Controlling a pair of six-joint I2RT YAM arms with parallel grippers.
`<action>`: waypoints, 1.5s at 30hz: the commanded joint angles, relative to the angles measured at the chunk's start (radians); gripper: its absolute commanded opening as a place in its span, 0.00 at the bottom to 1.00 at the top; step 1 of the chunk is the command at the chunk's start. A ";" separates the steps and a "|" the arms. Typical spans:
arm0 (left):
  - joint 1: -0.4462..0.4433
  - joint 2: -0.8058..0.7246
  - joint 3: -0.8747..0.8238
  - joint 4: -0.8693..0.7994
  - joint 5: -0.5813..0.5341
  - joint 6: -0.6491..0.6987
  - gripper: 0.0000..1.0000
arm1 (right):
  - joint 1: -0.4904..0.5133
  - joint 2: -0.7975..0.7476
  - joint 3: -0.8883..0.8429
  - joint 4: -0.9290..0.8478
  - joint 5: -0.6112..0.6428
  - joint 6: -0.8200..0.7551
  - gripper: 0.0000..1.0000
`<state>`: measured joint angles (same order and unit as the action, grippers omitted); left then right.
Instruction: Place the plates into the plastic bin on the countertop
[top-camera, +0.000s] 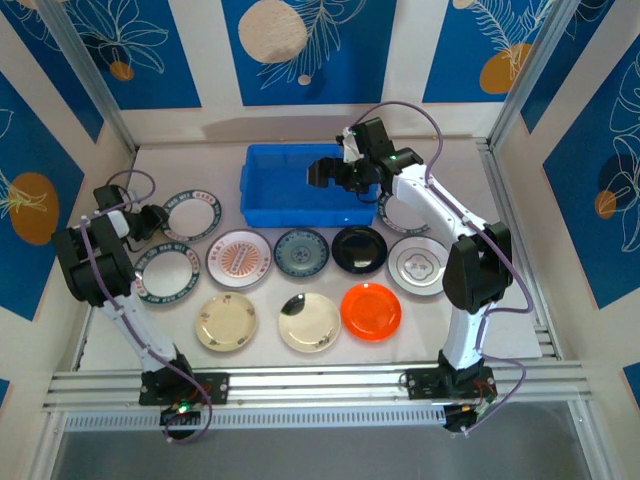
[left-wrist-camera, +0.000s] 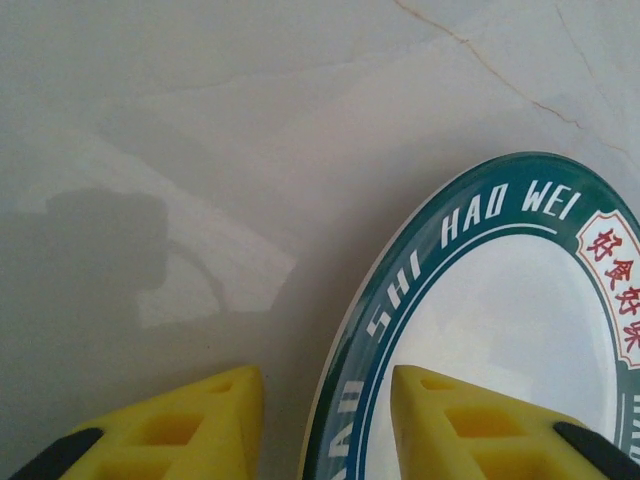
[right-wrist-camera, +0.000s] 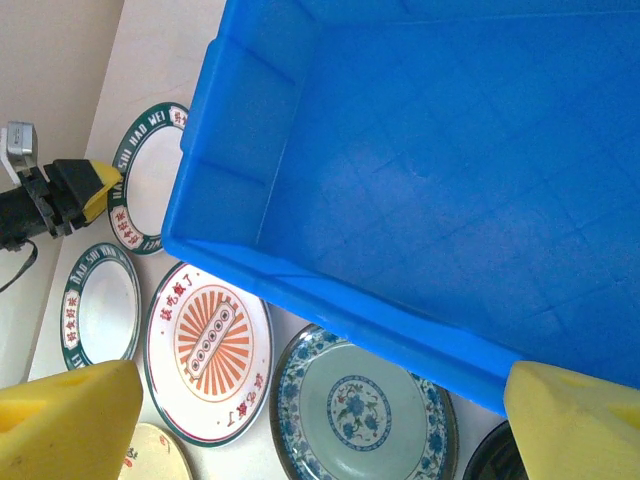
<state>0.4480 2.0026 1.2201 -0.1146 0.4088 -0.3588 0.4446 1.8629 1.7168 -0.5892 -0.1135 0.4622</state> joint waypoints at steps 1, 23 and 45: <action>0.006 0.040 0.031 0.001 0.056 -0.025 0.36 | -0.007 0.018 0.038 -0.019 -0.031 -0.013 0.94; 0.006 0.051 0.010 0.123 0.187 -0.109 0.00 | -0.038 0.009 0.019 -0.019 -0.064 0.003 0.93; -0.195 -0.409 0.236 -0.254 -0.097 -0.033 0.00 | -0.042 -0.051 0.057 -0.044 -0.068 -0.015 0.93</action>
<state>0.2840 1.6291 1.3945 -0.2859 0.3107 -0.4095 0.4099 1.8709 1.7344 -0.6144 -0.1688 0.4622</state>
